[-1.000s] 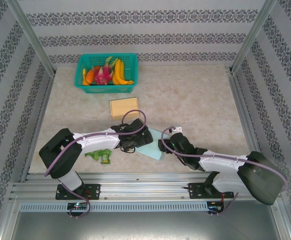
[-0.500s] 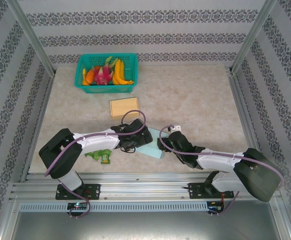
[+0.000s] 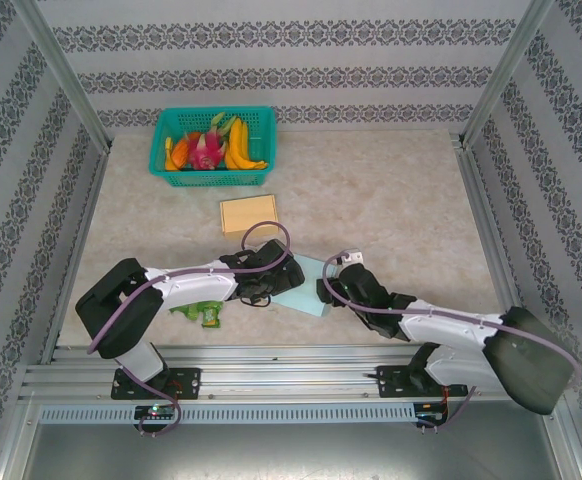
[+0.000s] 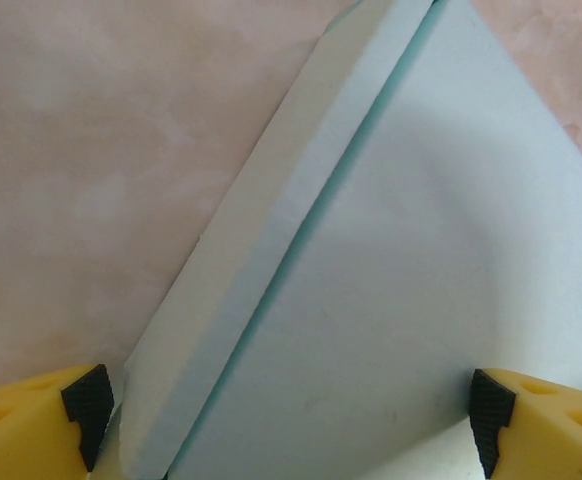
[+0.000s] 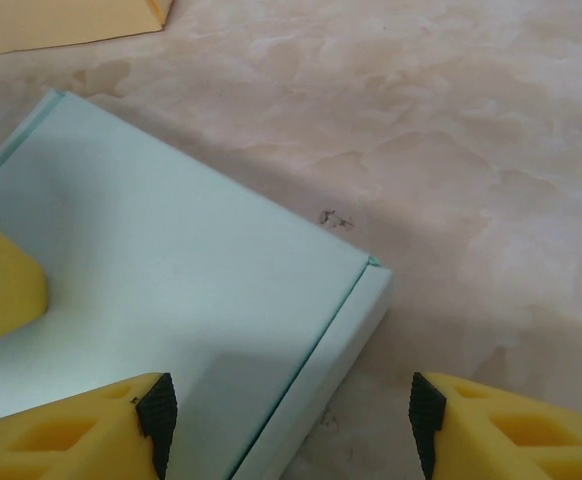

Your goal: Fold the paper box

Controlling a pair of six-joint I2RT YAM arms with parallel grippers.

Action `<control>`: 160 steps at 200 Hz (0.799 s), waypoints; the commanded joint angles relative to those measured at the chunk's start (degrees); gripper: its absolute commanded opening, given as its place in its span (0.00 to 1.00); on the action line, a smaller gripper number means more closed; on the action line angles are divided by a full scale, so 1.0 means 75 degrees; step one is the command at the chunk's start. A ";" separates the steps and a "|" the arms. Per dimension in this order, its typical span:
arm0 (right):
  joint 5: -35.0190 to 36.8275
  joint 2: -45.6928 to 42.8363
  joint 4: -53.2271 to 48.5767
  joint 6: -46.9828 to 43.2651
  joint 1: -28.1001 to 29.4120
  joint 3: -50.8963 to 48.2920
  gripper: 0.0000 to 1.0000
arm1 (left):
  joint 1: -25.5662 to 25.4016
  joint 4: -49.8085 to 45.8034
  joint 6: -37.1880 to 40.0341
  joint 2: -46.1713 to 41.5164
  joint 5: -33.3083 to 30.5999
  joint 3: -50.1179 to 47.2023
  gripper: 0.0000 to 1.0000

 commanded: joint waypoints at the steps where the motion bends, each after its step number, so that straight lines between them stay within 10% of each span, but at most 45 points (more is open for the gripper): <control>1: 0.0296 -0.0731 -0.0907 0.0032 0.0200 0.0082 0.64 | 0.0020 -0.0396 -0.0133 0.0088 -0.0343 -0.0300 0.92; 160: -0.0397 -0.2079 -0.0555 0.2101 0.1518 -0.1082 0.53 | 0.0029 -0.0471 -0.0224 0.0004 -0.0489 -0.0284 0.92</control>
